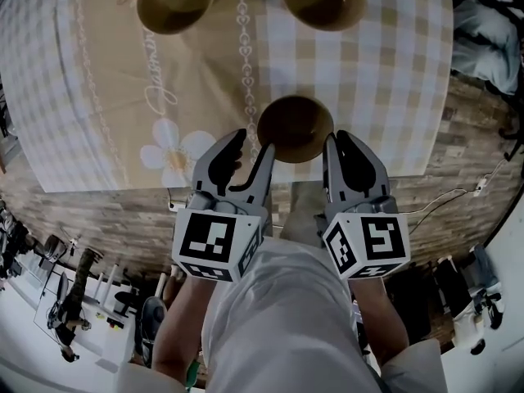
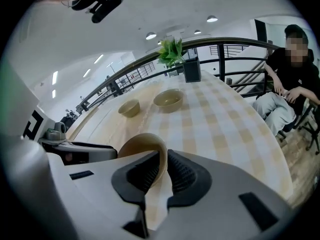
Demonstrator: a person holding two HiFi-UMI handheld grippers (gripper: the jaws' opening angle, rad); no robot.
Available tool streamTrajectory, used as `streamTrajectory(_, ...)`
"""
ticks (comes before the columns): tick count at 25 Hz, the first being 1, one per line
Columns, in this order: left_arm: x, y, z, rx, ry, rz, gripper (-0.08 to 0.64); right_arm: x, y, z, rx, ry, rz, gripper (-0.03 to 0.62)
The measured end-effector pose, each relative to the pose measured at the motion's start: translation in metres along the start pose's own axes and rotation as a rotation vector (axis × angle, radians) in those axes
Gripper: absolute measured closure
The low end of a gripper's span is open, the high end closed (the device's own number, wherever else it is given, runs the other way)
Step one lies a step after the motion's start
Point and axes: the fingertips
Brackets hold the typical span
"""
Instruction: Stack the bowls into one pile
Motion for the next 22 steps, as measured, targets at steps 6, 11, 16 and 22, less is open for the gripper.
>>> streamTrajectory(6, 0.011, -0.006, 0.014, 0.026, 0.021, -0.030, 0.404, -0.005, -0.012, 0.015, 0.045, -0.030, -0.002, 0.551)
streamTrajectory(11, 0.011, -0.008, 0.020, 0.043, 0.061, -0.040, 0.522, -0.005, -0.012, 0.019, 0.048, -0.042, 0.005, 0.552)
streamTrajectory(16, 0.010, -0.005, 0.022, 0.027, 0.047, -0.080, 0.528, -0.008, -0.012, 0.020, 0.054, -0.043, 0.011, 0.552)
streamTrajectory(22, 0.010, -0.006, 0.017, 0.038, 0.036, -0.069, 0.528, -0.003, -0.012, 0.017, 0.066, -0.023, 0.023, 0.552)
Point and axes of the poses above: the fingertips, and each gripper's own axes: z forward along the fingers, x to its left, y out of its top, and after that the axes turned 6 degrees about -x, right-handed
